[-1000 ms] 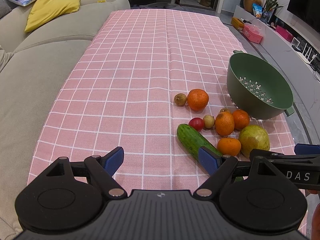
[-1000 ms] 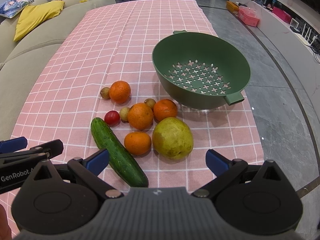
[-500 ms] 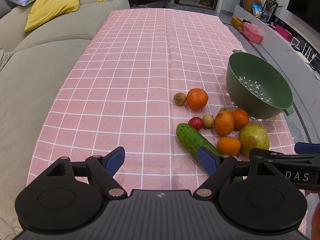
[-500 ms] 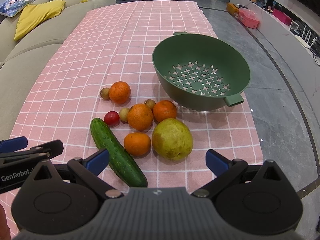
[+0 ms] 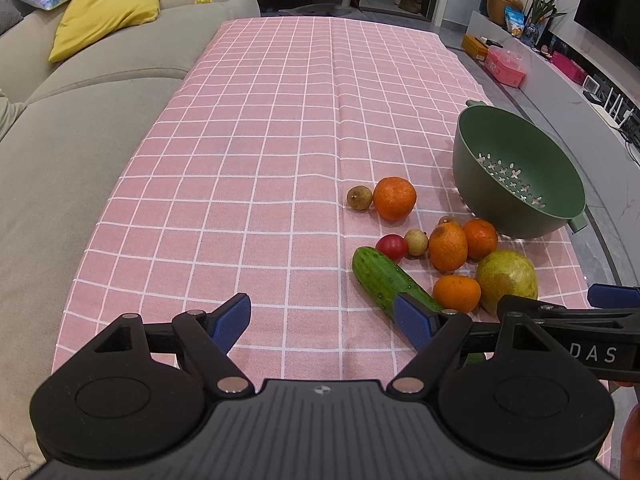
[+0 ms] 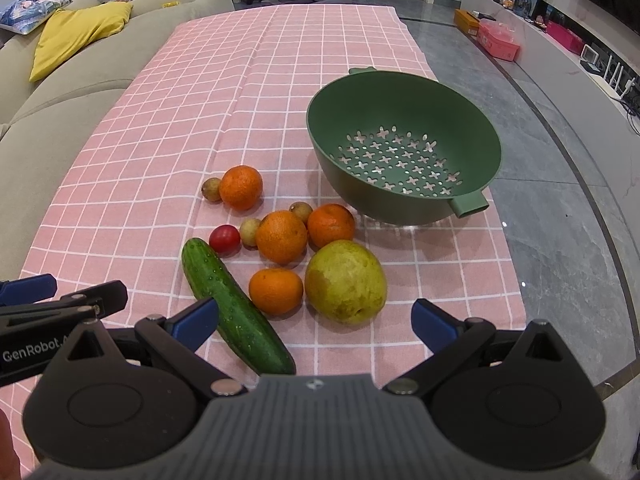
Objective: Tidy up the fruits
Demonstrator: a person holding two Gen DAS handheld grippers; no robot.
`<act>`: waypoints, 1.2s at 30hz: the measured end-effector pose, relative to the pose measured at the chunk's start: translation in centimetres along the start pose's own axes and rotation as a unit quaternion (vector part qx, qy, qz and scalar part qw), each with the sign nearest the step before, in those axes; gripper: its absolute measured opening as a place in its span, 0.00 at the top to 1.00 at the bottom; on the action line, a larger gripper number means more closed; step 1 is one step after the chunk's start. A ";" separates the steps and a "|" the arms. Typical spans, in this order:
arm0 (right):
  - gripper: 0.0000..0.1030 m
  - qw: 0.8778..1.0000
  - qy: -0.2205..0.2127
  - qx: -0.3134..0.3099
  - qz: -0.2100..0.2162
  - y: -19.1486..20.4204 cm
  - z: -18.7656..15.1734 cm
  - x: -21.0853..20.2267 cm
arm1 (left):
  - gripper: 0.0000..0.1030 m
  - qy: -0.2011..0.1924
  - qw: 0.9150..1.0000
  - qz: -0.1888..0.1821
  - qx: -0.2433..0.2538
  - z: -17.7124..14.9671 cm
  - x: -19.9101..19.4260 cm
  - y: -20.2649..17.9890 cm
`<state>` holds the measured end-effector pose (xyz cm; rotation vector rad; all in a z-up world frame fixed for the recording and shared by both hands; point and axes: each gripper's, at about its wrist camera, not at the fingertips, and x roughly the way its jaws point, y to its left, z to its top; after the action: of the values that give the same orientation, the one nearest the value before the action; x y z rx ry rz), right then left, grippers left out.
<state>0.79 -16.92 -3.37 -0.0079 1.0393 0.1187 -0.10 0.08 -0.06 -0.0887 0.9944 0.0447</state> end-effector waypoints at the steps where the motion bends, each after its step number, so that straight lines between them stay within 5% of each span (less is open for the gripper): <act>1: 0.04 1.000 0.000 0.000 0.000 0.0 0.0 0.0 | 0.08 0.000 1.000 0.000 -0.001 0.0 0.0 0.0; 15: 0.04 1.000 -0.004 0.000 0.013 -0.3 0.0 0.1 | 0.10 0.004 1.000 -0.015 -0.002 -0.1 0.4 0.0; 19: 0.04 0.996 -0.078 -0.009 0.047 -2.3 0.0 -1.2 | 0.10 0.022 0.999 -0.027 -0.013 -0.2 1.4 0.0; 22: 0.04 0.994 -0.090 -0.029 0.059 -4.1 0.5 -1.4 | 0.10 0.031 0.999 -0.030 -0.014 -0.3 2.0 -0.3; 29: 0.05 0.993 -0.013 0.069 0.091 -8.9 1.7 1.9 | 0.10 0.053 0.997 -0.054 -0.033 -0.4 3.6 -1.3; 36: 0.22 0.994 0.018 0.050 0.098 -7.9 2.3 4.1 | 0.15 0.062 0.996 -0.057 -0.036 0.1 5.5 -2.5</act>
<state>5.58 -24.24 -6.14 0.1834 1.0797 0.2460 3.19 -2.45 -4.47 -0.2165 1.1111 -0.0287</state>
